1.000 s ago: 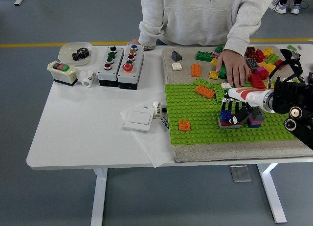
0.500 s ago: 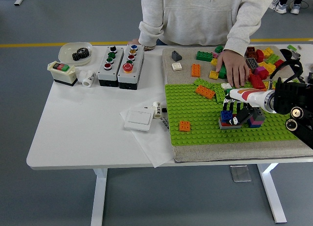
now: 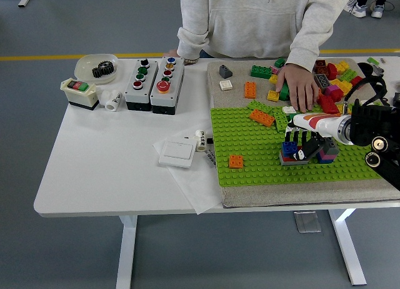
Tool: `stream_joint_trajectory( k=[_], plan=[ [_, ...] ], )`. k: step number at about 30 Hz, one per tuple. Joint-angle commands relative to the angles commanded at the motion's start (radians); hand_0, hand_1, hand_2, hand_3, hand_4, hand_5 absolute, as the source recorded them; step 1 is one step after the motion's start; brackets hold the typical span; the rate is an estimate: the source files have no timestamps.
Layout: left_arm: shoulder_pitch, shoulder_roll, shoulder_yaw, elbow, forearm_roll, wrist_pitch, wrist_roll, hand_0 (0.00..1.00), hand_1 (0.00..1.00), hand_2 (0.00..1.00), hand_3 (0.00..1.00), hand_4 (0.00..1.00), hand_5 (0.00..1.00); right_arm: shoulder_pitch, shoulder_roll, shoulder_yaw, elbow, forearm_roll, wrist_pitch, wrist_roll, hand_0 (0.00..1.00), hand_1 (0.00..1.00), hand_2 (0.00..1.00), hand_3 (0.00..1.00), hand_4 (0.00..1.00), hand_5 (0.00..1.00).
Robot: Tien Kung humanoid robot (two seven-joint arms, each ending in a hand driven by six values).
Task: Pick up the brick,pile it on top of brick,press brick,pick up the brick,pile it on top of brick,press brick
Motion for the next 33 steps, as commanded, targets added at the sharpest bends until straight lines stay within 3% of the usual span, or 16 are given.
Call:
stream_joint_trajectory(
  k=[33],
  plan=[
    [-0.007, 0.000, 0.001, 0.001, 0.000, 0.001, -0.002, 0.756, 0.793, 0.789, 0.668, 0.763, 0.636, 0.004, -0.005, 0.010, -0.001, -0.011, 0.007, 0.006, 0.414, 0.489, 0.592, 0.628, 0.867, 0.197]
  ],
)
